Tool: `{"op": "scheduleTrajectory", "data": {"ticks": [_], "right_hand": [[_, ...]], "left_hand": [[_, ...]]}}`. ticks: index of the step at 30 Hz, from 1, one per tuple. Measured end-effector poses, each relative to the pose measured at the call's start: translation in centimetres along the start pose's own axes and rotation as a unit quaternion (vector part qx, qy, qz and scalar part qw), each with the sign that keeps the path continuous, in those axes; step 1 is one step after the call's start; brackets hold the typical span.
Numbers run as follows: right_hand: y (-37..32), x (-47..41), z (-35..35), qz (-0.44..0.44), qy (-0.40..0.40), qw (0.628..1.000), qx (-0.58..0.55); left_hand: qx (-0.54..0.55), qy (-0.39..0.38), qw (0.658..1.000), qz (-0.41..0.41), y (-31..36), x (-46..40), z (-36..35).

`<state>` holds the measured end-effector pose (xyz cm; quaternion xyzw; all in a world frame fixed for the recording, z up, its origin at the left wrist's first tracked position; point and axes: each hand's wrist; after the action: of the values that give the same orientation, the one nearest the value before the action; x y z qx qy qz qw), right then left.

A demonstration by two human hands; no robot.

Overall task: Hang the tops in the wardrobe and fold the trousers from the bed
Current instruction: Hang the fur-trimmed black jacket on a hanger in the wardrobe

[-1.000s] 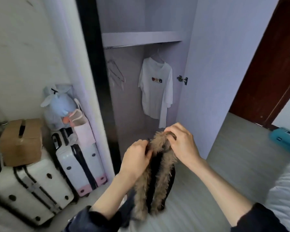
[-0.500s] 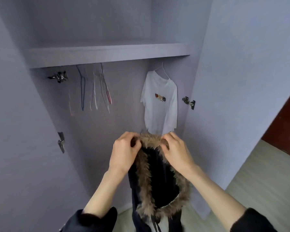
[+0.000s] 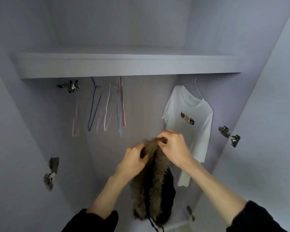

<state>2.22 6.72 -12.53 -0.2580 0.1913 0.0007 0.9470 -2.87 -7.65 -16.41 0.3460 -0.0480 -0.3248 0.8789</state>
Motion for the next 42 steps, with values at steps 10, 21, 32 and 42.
{"op": "scheduleTrajectory", "data": {"ticks": [10,21,32,42], "right_hand": [[3.1,-9.9,-5.1,0.029,-0.142,0.987,-0.074],[-0.2,-21.4,-9.2,-0.259,-0.237,0.778,-0.522],[-0.4,-23.0,-10.4,-0.269,-0.188,0.780,-0.532],[2.8,-21.4,-7.6,-0.237,-0.065,0.734,-0.633]], "left_hand": [[0.059,0.110,0.988,0.086,-3.5,-3.9,4.8],[0.017,0.195,0.972,0.127,-4.2,-3.5,8.7],[-0.035,0.223,0.957,0.182,-4.9,-1.7,9.1],[-0.017,0.208,0.963,0.167,-4.1,-2.4,7.2]]}}
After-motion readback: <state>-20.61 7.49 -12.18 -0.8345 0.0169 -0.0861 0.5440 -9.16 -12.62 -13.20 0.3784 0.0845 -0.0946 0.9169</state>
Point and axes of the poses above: each hand's wrist, its own x-axis away from the middle knuckle, its own z-axis out of the back of the hand, y = z × x, and after that the axes turned 10 degrees about -y, right-handed
